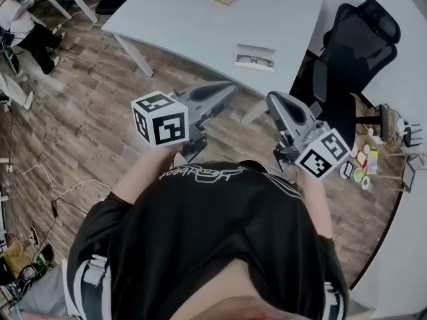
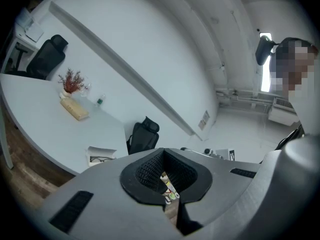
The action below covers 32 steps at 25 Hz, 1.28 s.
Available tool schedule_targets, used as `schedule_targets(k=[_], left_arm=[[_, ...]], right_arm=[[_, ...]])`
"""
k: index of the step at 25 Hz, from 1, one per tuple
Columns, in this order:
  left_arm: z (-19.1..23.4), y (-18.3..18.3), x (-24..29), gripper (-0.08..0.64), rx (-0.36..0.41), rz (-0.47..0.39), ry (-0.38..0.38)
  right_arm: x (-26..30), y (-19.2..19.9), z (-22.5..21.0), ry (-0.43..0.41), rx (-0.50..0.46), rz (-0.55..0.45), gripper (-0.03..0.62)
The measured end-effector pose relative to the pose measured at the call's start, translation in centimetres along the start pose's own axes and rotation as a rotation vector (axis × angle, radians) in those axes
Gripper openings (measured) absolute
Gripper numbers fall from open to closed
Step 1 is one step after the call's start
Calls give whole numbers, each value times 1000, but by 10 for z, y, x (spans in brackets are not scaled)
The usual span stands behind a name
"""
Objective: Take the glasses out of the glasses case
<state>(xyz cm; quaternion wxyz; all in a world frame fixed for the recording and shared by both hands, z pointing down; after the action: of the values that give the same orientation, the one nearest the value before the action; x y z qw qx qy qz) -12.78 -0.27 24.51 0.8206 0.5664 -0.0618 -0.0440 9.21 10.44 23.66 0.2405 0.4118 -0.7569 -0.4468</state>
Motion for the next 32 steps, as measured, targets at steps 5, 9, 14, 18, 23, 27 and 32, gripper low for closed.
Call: schedule_targets(k=[5,9,14,18,23,27,32], left_arm=[[9,3,-1,8,11,-1,-24],[18,2,3,8,13,1,-42],[34,-1,12,8,-2,15,-66],[51,-7,28,8,-9,26,-79],[72,-11,53,8,-31,45,-92],[91,-11,73,8,-52,62,-100],[114,-6,96,8,-79,90,-110]], right_arm=[[10,3,-8,-9,-5,20,8],[20,0,-21,-24,12,27,8],[35,-10,-42,-33,24,31,9],[48,-19,-65,-40,40,42,9],[59,-30,-95,-38,63,56,9],[68,-37,-121,-31,77,67,9],[78,-41,-155,-16,92,83,9]])
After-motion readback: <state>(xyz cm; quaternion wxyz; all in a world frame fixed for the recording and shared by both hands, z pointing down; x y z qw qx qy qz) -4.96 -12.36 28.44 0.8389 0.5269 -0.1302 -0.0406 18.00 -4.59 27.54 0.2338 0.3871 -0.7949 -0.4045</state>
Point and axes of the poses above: the fingertips, and each gripper's own axes: x forward along the fingers, z to its left, y out of its underside, the point moved 10 cm from there along -x, backward along the fingers, and after that the axes turned 12 degrees about x, right-handed, at the moved point
